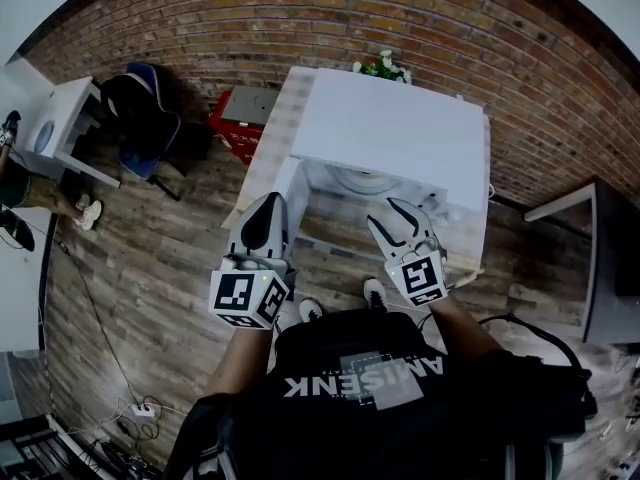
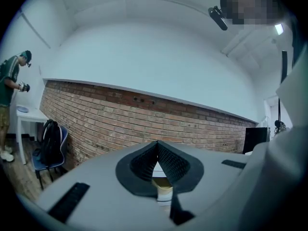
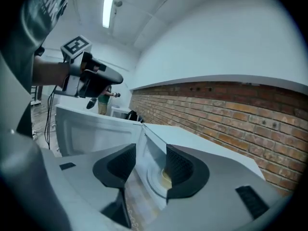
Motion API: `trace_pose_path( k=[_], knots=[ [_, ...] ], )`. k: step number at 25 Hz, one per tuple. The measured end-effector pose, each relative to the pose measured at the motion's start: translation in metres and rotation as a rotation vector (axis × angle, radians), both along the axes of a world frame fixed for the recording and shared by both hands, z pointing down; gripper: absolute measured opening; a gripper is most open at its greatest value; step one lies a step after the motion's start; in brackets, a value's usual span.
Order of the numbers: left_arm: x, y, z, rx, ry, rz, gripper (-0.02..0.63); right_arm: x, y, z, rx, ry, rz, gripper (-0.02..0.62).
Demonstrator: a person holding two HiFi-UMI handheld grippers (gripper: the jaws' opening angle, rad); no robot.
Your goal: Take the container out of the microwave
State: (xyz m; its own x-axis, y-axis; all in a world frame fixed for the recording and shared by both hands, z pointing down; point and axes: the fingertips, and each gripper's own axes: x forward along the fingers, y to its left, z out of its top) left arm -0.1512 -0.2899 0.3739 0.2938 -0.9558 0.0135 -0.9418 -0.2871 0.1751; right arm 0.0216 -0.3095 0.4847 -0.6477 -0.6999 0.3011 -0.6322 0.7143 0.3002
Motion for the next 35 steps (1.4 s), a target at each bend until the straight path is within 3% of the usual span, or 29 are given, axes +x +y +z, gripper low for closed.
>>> trace_pose_path(
  k=[4, 10, 22, 31, 35],
  knots=[
    [-0.006, 0.004, 0.0, -0.002, -0.007, -0.056, 0.011, -0.014, 0.001, 0.029, -0.023, 0.078, -0.092, 0.234],
    [-0.012, 0.007, 0.002, -0.011, -0.021, -0.122, 0.011, -0.024, -0.006, 0.07, -0.024, 0.157, -0.152, 0.238],
    [-0.011, 0.021, 0.003, -0.019, -0.047, -0.205, 0.011, -0.024, -0.035, 0.134, -0.063, 0.332, -0.202, 0.259],
    [-0.019, 0.047, 0.0, -0.017, -0.084, -0.282, 0.011, -0.03, -0.072, 0.162, -0.02, 0.454, -0.181, 0.262],
    [-0.031, 0.06, 0.002, -0.023, -0.095, -0.358, 0.011, -0.043, -0.086, 0.172, -0.001, 0.483, -0.197, 0.262]
  ],
)
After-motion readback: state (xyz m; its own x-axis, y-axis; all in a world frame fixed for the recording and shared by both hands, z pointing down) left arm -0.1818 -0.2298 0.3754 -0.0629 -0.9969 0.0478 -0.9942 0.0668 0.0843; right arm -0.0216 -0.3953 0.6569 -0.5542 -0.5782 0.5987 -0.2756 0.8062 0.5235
